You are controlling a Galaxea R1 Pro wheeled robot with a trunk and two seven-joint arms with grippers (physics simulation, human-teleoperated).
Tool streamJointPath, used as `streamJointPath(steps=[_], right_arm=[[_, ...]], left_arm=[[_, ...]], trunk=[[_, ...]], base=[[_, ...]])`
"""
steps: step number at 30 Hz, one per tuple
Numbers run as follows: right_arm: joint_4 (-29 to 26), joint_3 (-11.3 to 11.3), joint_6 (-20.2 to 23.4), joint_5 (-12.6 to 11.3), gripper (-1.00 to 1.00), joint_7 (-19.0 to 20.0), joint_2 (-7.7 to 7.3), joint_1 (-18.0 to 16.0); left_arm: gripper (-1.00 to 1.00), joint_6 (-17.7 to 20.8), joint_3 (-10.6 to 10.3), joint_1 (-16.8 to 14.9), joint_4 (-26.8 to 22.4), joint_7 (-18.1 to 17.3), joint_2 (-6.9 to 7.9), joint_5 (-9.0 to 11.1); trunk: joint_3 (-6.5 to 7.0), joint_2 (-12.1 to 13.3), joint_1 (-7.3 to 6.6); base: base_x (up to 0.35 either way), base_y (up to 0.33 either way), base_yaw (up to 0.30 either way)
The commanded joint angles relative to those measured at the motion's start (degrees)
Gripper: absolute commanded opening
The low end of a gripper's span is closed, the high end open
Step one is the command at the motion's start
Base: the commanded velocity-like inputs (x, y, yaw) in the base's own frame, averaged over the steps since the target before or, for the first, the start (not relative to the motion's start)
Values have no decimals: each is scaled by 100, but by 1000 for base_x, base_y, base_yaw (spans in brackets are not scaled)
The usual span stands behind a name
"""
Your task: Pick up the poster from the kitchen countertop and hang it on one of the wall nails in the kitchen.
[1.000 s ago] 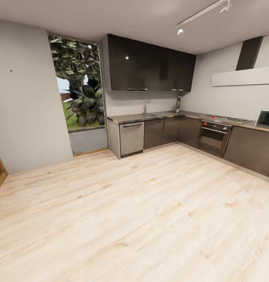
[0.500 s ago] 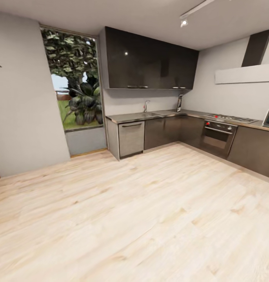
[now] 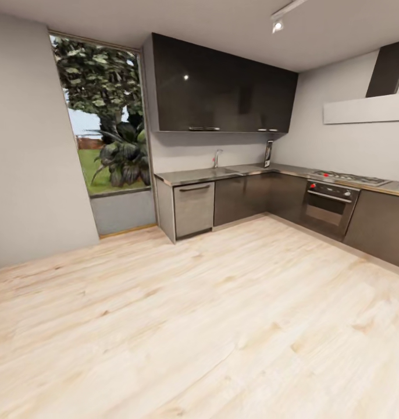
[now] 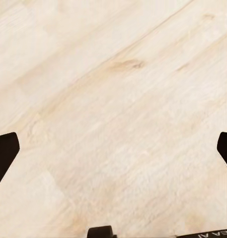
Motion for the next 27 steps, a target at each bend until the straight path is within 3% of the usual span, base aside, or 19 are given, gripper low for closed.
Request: streamJointPath(steps=[1,27], right_arm=[[4,-2,-18,5,100,-4,0,-3],[10,-2,-18,9,100,-3,0,-3]], left_arm=[[100,-9,7,2,-7,1,-1,-50],[100,-9,6,-1,-7,2,1,-50]], trunk=[[-5,-2,4],[-5,-2,4]], base=[[333,-93,0],[326,-143,0]])
